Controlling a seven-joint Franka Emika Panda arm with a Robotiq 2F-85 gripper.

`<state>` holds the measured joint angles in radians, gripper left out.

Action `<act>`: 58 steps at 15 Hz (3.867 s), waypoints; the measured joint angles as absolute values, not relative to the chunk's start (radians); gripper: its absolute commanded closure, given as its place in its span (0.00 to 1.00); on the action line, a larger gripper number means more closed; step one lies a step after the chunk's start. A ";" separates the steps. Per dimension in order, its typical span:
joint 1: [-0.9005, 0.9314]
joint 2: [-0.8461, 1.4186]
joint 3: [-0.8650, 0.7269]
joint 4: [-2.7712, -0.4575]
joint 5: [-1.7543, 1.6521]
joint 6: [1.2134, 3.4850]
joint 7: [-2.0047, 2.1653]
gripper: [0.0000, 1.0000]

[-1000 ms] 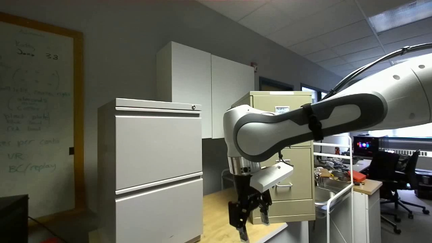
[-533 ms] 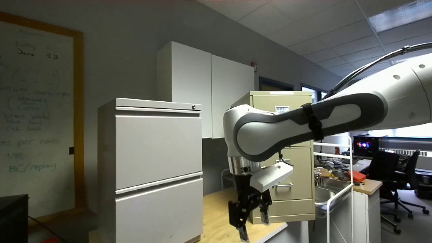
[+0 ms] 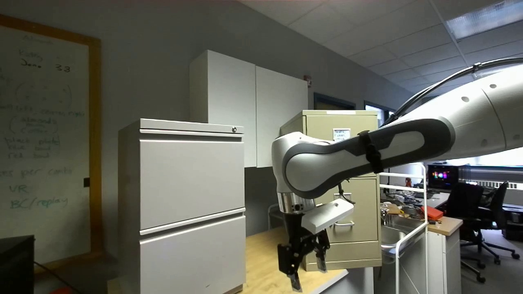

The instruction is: Open the bottom drawer of the beige file cabinet

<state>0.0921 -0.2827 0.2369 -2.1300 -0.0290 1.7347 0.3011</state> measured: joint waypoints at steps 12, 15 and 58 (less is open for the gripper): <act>0.009 -0.058 0.143 -1.969 -0.445 1.802 0.357 0.00; -0.003 0.059 0.082 -1.848 -0.519 1.806 0.356 0.00; -0.272 0.397 -0.289 -1.603 0.150 2.344 0.830 0.00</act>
